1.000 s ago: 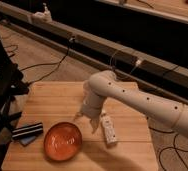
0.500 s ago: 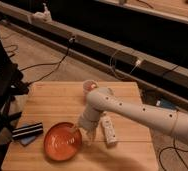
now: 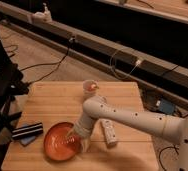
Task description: Pick up the ceramic bowl
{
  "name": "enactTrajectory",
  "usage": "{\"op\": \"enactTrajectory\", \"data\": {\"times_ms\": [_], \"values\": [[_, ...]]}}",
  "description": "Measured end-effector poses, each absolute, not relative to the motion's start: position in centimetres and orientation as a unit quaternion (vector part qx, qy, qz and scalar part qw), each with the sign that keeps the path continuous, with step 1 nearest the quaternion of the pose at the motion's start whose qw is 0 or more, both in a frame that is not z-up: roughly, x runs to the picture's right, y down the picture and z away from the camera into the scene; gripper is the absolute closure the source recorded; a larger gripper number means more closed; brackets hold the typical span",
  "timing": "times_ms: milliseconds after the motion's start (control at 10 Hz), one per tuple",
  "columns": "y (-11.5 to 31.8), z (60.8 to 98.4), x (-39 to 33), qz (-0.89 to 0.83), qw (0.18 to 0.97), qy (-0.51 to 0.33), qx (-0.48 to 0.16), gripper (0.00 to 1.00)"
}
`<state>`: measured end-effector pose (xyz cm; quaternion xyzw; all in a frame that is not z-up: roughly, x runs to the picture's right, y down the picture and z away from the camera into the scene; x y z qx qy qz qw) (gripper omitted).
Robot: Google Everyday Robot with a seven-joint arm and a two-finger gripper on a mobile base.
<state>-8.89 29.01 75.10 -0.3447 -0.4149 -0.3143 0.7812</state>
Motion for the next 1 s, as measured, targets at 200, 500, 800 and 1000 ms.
{"op": "enactTrajectory", "data": {"times_ms": [200, 500, 800, 1000], "values": [[29.9, 75.3, -9.7, -0.320, 0.771, -0.429, -0.346, 0.55], [28.8, 75.2, -9.3, -0.311, 0.778, -0.433, -0.333, 0.86], [25.4, 74.0, -7.0, -0.283, 0.808, -0.416, -0.307, 1.00], [22.7, 72.5, -5.2, -0.268, 0.829, -0.402, -0.281, 1.00]]}}
